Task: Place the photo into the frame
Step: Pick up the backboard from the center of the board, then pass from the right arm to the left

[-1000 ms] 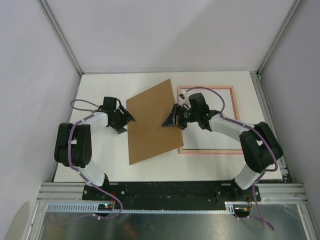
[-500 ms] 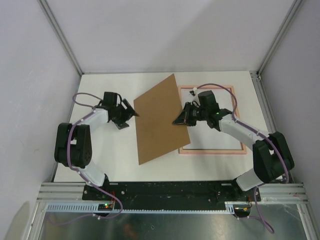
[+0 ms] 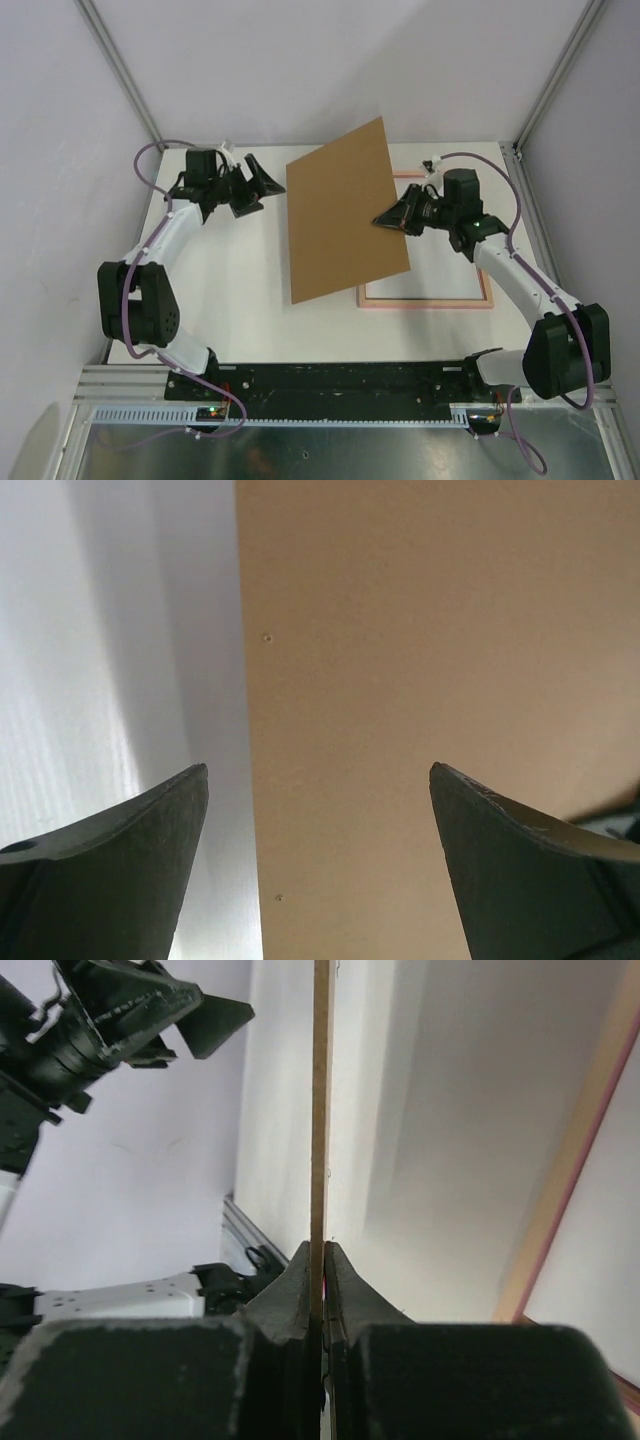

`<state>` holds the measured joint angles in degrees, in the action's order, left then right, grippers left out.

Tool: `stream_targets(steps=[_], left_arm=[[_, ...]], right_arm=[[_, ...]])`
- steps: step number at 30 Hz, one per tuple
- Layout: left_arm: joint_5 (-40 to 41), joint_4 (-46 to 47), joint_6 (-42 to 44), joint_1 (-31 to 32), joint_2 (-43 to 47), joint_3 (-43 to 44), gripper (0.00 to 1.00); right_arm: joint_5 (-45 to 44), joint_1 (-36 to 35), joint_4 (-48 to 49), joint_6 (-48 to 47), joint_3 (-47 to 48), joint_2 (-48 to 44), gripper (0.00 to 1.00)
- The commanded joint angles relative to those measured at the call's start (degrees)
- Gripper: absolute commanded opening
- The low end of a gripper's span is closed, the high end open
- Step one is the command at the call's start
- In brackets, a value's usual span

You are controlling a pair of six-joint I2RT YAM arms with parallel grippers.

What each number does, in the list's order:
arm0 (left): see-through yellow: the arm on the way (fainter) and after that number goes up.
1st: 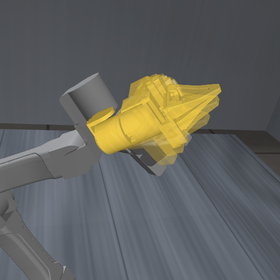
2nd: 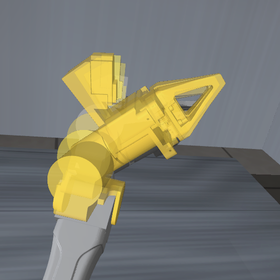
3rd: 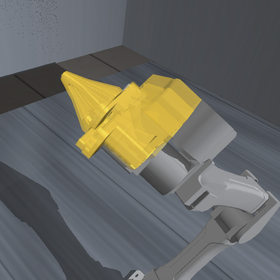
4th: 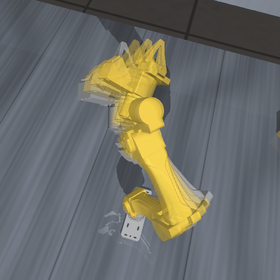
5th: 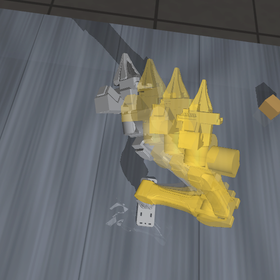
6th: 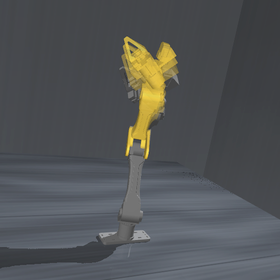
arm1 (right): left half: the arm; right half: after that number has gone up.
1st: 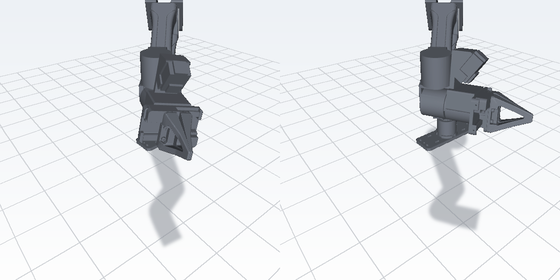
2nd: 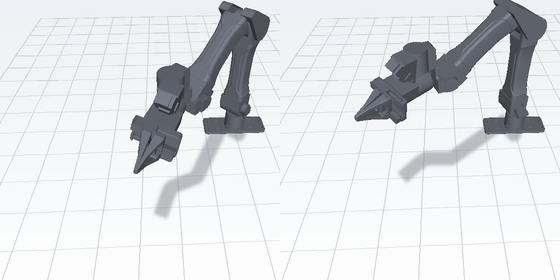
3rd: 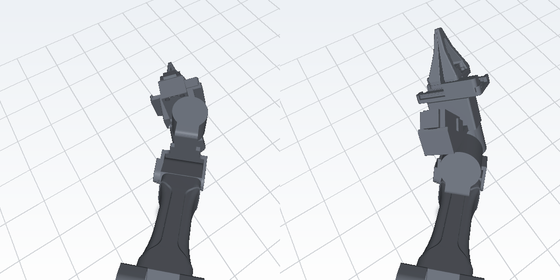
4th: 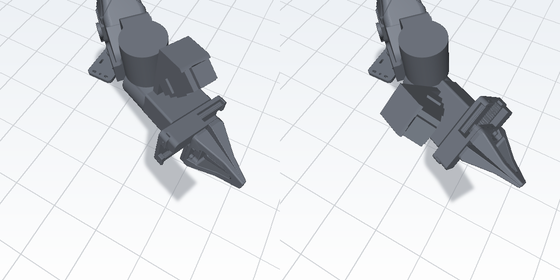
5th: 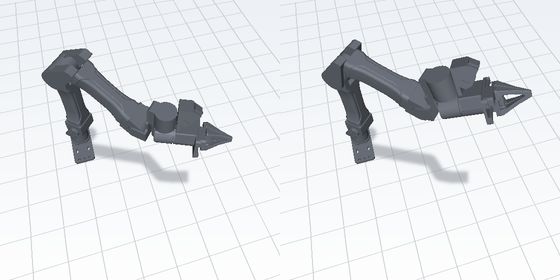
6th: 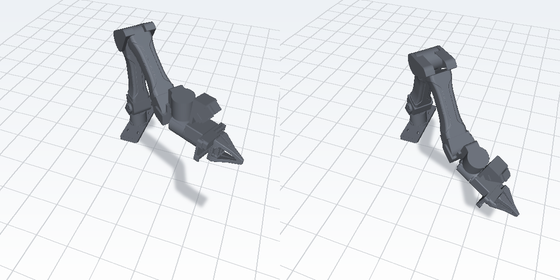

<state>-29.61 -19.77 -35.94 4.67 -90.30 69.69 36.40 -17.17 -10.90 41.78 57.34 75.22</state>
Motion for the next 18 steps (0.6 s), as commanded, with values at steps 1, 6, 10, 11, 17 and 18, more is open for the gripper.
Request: stream_targets(steps=[1,6,10,11,17,18], left_arm=[[-11.87,1.61,3.38,-1.53,1.71,3.31,0.96],[-17.04,3.37,3.24,-2.18,1.51,4.32,0.97],[-20.18,4.64,2.28,-3.16,0.43,4.37,0.98],[-21.48,5.79,1.58,-3.30,0.23,4.21,0.98],[-27.60,11.57,-2.61,-3.43,-0.42,4.16,0.99],[-28.26,12.33,-3.55,-3.43,-0.32,3.97,0.99]], right_arm=[[11.05,3.35,13.50,7.53,3.00,-2.36,0.00],[16.19,5.83,19.81,12.73,2.95,-1.82,0.00],[18.98,6.87,22.86,15.17,2.95,-1.47,0.00],[19.63,6.88,23.38,15.57,3.00,-1.35,0.00],[22.92,6.97,24.43,16.05,2.97,-0.63,0.00],[23.54,6.97,25.05,16.23,3.00,-0.53,0.00]])
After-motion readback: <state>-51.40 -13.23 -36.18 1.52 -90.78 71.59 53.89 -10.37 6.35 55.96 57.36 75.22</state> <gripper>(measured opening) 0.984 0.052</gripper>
